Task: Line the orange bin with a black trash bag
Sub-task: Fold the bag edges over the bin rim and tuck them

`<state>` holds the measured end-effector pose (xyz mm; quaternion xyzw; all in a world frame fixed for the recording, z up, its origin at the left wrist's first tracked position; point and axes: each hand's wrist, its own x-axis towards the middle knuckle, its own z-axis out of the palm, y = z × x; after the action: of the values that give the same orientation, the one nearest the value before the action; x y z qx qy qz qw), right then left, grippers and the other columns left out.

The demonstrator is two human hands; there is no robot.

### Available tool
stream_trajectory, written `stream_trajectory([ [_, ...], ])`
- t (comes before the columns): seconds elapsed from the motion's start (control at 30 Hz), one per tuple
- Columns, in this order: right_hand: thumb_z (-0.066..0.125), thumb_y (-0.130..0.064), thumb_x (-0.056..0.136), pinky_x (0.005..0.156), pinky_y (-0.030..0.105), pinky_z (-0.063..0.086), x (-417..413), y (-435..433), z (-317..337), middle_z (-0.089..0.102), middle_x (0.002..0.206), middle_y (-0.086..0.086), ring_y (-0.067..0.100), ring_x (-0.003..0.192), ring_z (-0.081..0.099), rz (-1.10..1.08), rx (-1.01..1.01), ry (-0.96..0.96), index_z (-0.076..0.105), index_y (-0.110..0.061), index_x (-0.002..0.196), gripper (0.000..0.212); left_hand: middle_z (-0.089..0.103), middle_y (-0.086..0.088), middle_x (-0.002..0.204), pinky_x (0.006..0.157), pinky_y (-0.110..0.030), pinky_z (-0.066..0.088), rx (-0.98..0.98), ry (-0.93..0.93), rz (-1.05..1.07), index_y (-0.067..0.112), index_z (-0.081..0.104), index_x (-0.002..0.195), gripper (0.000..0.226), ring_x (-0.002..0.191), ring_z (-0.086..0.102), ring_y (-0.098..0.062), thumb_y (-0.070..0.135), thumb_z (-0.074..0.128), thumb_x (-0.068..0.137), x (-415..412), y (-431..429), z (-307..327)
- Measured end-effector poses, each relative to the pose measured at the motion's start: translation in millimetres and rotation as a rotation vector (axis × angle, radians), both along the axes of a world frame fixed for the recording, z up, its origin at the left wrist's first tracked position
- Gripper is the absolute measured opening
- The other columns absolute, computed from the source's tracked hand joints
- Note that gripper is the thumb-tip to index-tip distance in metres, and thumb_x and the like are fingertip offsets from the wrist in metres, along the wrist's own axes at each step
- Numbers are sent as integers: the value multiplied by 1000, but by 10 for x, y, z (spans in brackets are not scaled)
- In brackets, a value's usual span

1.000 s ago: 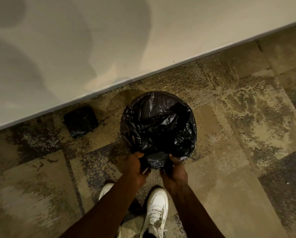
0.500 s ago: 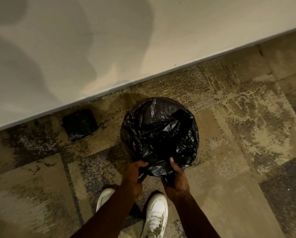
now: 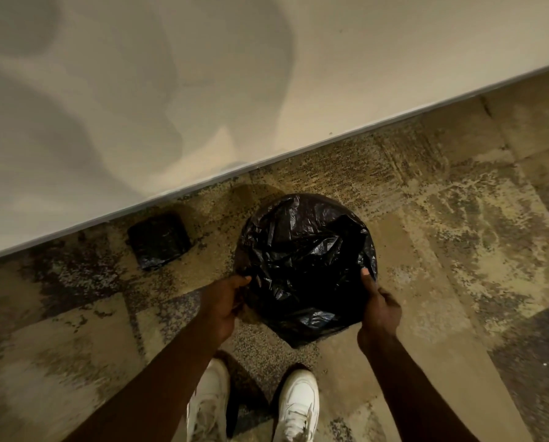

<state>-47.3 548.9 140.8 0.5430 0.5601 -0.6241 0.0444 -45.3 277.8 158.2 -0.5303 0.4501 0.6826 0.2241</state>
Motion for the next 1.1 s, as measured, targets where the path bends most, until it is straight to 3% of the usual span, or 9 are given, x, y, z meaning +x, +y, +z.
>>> stream_trajectory([
  [0.13,93,-32,78,74,38,63,-77,-35,-29,79,98,11,28,90,78,-76,-63,-45,70,-1,99,44,70,-9,93,66,-35,46,109,-57,10,10,66,84,16,84,62,-24,-1,58,91,-16,27,-79],
  [0.23,94,-38,75,70,41,64,-15,-13,-82,80,93,11,31,82,79,-84,-122,-88,74,-1,101,50,71,-10,93,68,-36,49,154,-40,21,8,67,87,20,85,65,-27,-5,54,92,12,48,-91],
  [0.37,96,-44,68,83,54,64,100,62,-169,80,104,16,39,91,79,-13,-178,-116,72,0,107,63,76,-15,111,77,-37,54,173,-44,8,6,74,98,17,97,69,-31,-4,63,89,37,13,-183],
  [0.5,91,-50,73,94,49,60,58,105,-57,78,108,18,33,98,76,113,-78,-107,73,3,109,67,79,-12,114,80,-38,56,56,-73,-66,10,76,101,17,98,72,-28,13,80,85,26,-21,-174],
  [0.6,80,-56,84,85,38,57,-39,148,84,76,102,8,20,89,70,142,56,-34,70,0,98,58,81,-8,109,76,-36,58,-6,-26,-76,10,76,110,33,99,76,-26,28,87,84,23,-48,-141],
  [0.7,82,-58,81,88,39,60,-172,198,93,78,106,8,22,97,74,226,116,11,71,0,109,66,80,-4,97,76,-37,59,-93,19,-90,11,75,102,39,90,76,-24,44,85,84,18,-67,-70],
  [0.83,80,-65,80,88,40,62,-427,225,87,79,109,7,25,101,75,342,127,15,73,-7,114,68,80,-7,96,73,-37,60,-126,45,-88,6,72,94,36,92,77,-26,38,86,84,-20,-88,-90],
  [0.93,79,-63,83,87,44,63,-615,231,90,79,99,10,28,94,75,339,127,7,74,-5,103,62,79,-6,100,71,-35,56,-103,50,-94,7,74,92,22,95,74,-26,26,84,87,-67,-93,-117],
  [1.1,81,-55,84,64,32,54,-682,271,47,72,88,8,23,79,69,301,78,-44,70,-11,88,45,80,-7,103,72,-36,57,-94,32,-132,5,74,97,25,95,75,-26,28,83,89,-73,-105,-199],
])
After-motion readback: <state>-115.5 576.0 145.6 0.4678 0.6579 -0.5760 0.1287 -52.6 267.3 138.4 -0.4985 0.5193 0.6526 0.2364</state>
